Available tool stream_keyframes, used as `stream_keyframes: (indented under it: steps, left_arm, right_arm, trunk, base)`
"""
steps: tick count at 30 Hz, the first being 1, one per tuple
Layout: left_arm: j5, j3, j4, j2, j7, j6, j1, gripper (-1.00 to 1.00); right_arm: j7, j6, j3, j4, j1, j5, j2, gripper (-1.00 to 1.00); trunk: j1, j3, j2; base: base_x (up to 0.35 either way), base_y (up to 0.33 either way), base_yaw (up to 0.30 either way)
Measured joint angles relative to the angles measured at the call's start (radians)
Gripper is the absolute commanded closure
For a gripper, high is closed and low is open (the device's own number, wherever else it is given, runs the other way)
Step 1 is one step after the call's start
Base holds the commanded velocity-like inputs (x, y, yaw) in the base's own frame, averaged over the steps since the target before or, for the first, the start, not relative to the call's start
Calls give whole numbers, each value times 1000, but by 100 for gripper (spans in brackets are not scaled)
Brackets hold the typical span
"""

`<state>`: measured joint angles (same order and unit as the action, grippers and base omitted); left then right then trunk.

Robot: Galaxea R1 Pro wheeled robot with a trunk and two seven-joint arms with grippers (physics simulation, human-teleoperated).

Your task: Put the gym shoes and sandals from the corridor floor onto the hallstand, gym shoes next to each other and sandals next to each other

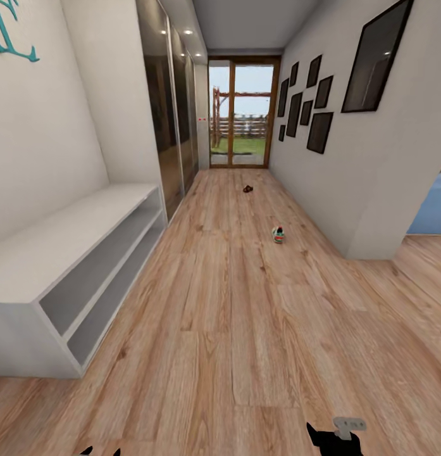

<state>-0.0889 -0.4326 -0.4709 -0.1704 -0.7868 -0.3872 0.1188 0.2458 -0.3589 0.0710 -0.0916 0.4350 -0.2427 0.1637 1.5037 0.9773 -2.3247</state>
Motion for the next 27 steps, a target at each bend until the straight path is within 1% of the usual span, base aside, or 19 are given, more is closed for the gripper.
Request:
stream_keyframes:
  steps: [11, 15, 20, 27]
  left_arm:
    - [0, 0, 0, 0, 0, 0, 0, -100]
    - [0, 0, 0, 0, 0, 0, 0, -100]
    - [0, 0, 0, 0, 0, 0, 0, -100]
    - [0, 0, 0, 0, 0, 0, 0, -100]
  right_arm:
    - [0, 0, 0, 0, 0, 0, 0, -100]
    - [0, 0, 0, 0, 0, 0, 0, -100]
    - [-1, 0, 0, 0, 0, 0, 0, -100]
    - [-2, 0, 0, -1, 0, 0, 0, -100]
  trunk:
    - [0, 0, 0]
    - [0, 0, 0]
    - [0, 0, 0]
    - [0, 0, 0]
  base:
    - [339, 0, 0]
    - [339, 0, -60]
    - [339, 0, -197]
    - [339, 0, -256]
